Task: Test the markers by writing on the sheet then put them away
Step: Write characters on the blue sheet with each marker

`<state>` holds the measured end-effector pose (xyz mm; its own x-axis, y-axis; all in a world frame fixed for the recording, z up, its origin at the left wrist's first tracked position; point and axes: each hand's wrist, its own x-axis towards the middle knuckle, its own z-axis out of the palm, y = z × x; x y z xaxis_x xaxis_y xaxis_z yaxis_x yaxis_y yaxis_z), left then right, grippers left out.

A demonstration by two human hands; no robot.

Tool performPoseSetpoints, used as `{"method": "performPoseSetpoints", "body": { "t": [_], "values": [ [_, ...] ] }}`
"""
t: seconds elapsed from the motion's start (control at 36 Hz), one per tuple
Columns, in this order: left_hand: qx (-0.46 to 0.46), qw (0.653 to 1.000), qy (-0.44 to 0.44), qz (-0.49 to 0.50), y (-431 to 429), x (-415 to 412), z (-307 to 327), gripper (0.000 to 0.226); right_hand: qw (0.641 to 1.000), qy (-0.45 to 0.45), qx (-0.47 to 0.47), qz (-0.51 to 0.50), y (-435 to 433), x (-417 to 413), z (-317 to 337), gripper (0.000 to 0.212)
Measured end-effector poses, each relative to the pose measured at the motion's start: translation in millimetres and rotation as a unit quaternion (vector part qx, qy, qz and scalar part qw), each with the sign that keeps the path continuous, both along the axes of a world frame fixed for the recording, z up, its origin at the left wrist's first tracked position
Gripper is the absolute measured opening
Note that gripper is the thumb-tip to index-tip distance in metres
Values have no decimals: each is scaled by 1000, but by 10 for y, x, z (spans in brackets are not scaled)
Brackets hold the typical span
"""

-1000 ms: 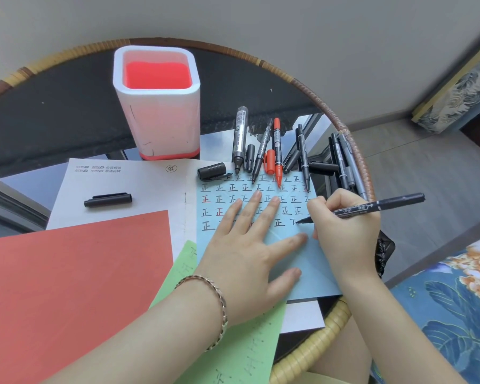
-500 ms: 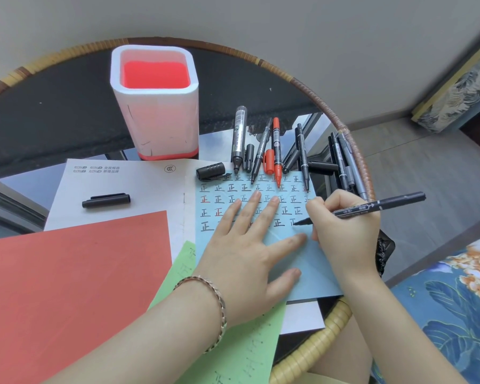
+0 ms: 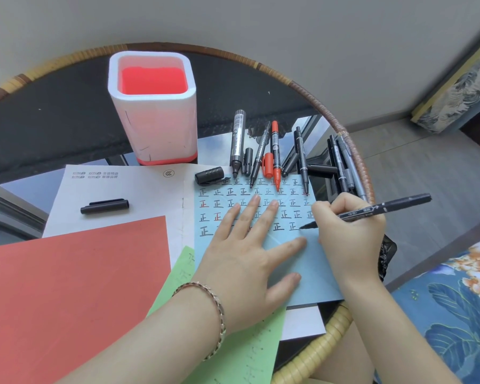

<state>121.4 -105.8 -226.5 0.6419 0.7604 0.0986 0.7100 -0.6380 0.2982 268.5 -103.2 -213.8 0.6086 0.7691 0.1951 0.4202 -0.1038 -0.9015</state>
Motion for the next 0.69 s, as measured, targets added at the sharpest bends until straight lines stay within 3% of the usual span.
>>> {"method": "performPoseSetpoints", "body": {
  "t": [0.17, 0.31, 0.36, 0.47, 0.53, 0.61, 0.69],
  "values": [
    [-2, 1000, 3, -3, 3, 2, -15, 44, 999, 21, 37, 12, -5, 16, 11, 39],
    [-16, 999, -27, -5, 0, -14, 8, 41, 992, 53, 65, 93, -14, -33, 67, 19],
    [-32, 996, -84, 11, 0, -21, 57, 37, 991, 18, 51, 125, -24, -31, 68, 14],
    [-53, 968, -237, 69, 21, -33, 262, 38, 980, -80, 27, 177, -47, -80, 182, 50],
    [-114, 945, -286, 105, 27, -65, 503, 39, 975, -98, 39, 193, -44, -137, 282, 54],
    [-236, 921, -287, 116, 43, -163, 703, 35, 969, -100, 60, 217, -45, -260, 406, 49],
    [-263, 913, -290, 112, 54, -320, 795, 19, 958, -109, 77, 252, -50, -432, 477, 41]
  ]
}}
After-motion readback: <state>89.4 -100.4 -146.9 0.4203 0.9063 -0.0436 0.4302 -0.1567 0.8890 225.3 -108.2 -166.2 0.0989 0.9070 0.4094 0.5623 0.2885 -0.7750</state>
